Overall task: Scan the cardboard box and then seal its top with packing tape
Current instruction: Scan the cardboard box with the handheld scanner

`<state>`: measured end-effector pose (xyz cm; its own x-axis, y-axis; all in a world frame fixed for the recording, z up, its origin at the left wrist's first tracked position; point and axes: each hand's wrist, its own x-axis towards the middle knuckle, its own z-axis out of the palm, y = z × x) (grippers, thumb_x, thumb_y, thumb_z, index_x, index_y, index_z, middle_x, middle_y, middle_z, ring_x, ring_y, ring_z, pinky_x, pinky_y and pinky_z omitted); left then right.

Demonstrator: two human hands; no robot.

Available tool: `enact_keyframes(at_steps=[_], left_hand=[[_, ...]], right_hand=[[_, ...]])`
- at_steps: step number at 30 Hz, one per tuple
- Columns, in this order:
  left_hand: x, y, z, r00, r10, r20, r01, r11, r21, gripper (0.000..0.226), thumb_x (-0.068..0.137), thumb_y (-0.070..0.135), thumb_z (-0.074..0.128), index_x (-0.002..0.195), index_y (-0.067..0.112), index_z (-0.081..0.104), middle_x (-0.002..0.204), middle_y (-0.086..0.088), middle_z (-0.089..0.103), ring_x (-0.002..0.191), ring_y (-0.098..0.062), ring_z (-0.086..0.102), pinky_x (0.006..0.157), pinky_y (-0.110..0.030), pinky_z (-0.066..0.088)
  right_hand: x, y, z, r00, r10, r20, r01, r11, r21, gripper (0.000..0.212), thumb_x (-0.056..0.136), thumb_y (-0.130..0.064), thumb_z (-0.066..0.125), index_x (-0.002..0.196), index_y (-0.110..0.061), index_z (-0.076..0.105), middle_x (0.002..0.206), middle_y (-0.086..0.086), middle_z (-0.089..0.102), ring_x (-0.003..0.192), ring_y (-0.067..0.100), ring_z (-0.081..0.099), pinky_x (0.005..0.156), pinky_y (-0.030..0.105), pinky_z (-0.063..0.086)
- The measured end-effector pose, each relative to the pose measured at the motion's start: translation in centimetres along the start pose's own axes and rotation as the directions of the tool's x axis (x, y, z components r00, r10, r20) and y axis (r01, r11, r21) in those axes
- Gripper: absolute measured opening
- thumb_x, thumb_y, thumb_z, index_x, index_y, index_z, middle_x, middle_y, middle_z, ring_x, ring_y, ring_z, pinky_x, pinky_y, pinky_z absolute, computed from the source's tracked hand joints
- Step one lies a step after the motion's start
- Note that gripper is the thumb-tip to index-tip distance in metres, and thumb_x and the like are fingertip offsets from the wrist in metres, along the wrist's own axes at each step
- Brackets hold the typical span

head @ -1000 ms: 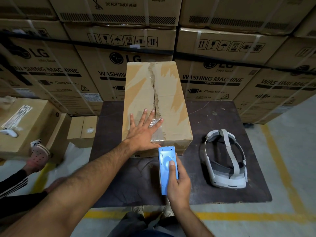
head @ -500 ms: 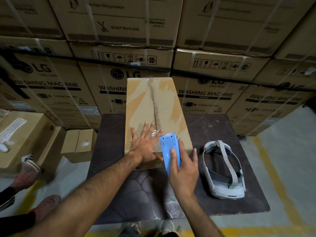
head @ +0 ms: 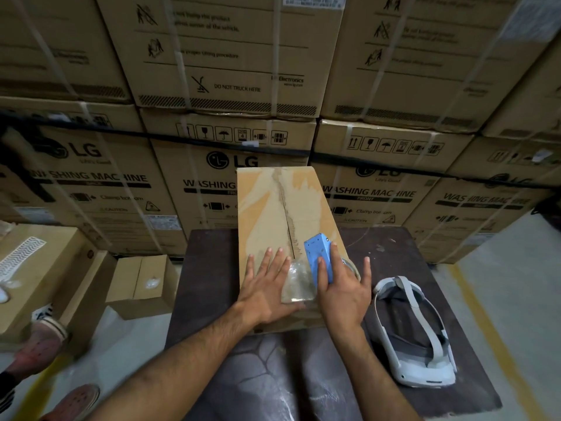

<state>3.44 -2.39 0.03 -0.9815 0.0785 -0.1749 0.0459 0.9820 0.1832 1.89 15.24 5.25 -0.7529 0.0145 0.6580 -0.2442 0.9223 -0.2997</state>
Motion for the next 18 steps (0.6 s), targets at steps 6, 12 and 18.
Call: enact_keyframes(at_steps=[6, 12, 18], left_hand=[[-0.1, -0.9, -0.5, 0.999, -0.013, -0.045, 0.008, 0.994, -0.107, 0.088, 0.101, 0.074, 0.015, 0.17, 0.023, -0.006, 0.177, 0.001, -0.019, 0.16, -0.019, -0.028, 0.129, -0.055, -0.016], [1.8, -1.6, -2.4, 0.983, -0.127, -0.129, 0.048, 0.87, -0.491, 0.063, 0.115, 0.047, 0.026, 0.17, 0.025, 0.007, 0.178, 0.005, -0.008, 0.162, -0.009, -0.017, 0.132, -0.04, -0.011], [4.4, -2.5, -4.1, 0.961, -0.251, -0.12, 0.091, 0.691, -0.717, 0.051, 0.117, 0.033, 0.034, 0.167, 0.029, 0.026, 0.177, 0.01, 0.009, 0.164, -0.012, -0.006, 0.133, -0.045, -0.004]], right_hand=[[2.6, -2.9, 1.3, 0.994, 0.08, 0.075, -0.094, 0.976, 0.198, 0.044, 0.106, -0.035, 0.055, 0.142, -0.013, 0.067, 0.093, 0.006, 0.083, 0.089, 0.021, 0.079, 0.123, 0.052, 0.04], [3.7, -4.7, 3.1, 0.925, 0.236, 0.298, -0.347, 0.843, 0.411, 0.044, 0.107, -0.04, 0.06, 0.149, -0.028, 0.061, 0.131, -0.004, 0.076, 0.146, 0.022, 0.043, 0.116, 0.054, 0.048], [4.2, -4.0, 5.1, 0.855, 0.15, 0.496, -0.404, 0.792, 0.457, 0.053, 0.106, -0.056, 0.047, 0.155, -0.038, 0.051, 0.155, -0.017, 0.058, 0.161, 0.029, 0.025, 0.122, 0.039, 0.036]])
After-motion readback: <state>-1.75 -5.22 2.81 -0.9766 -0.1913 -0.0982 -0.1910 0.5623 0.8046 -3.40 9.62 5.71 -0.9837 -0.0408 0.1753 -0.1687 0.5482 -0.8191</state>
